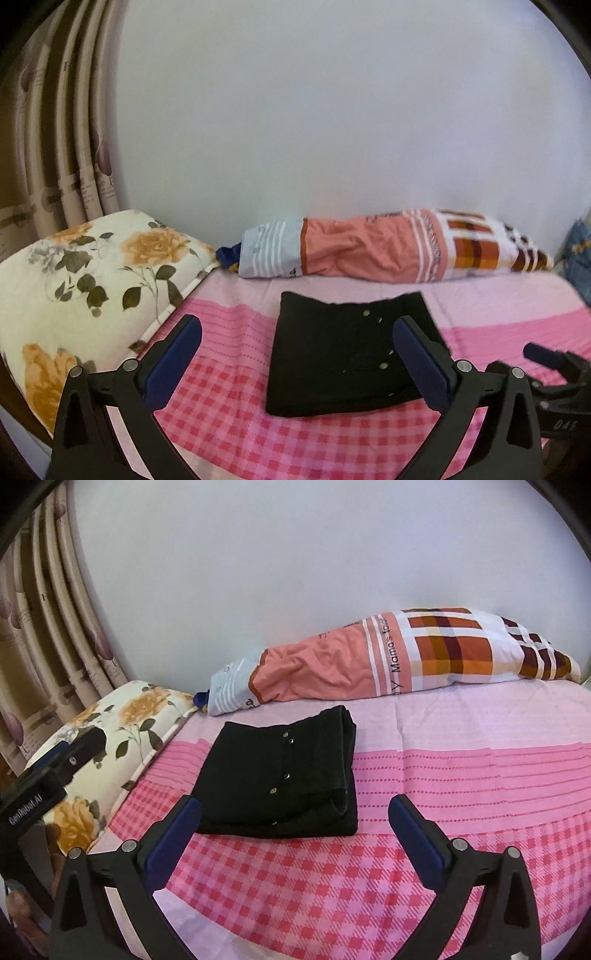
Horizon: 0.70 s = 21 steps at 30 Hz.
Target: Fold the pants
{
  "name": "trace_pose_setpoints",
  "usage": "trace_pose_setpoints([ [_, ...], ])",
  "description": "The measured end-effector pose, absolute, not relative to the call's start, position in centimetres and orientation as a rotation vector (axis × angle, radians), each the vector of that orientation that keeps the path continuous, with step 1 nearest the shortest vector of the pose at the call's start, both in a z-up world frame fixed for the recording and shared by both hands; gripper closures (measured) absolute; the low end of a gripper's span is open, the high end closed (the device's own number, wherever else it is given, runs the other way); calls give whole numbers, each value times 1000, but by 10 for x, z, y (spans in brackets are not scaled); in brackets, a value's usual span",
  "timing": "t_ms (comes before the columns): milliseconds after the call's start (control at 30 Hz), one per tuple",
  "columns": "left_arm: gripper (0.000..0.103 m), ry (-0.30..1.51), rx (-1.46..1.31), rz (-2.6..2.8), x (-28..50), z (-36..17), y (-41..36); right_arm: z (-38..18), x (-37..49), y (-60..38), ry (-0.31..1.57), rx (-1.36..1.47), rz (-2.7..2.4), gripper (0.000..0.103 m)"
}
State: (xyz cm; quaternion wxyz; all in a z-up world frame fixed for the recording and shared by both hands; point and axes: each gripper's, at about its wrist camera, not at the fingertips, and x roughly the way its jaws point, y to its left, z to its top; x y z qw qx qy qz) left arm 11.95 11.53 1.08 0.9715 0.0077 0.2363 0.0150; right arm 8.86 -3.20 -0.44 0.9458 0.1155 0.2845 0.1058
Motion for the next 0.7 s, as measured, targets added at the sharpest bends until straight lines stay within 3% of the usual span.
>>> trace_pose_setpoints([
  [367, 0, 248, -15, 100, 81, 57, 119, 10, 73, -34, 556, 248, 232, 1],
  [700, 0, 389, -46, 31, 106, 52, 123, 8, 75, -36, 585, 261, 240, 1],
])
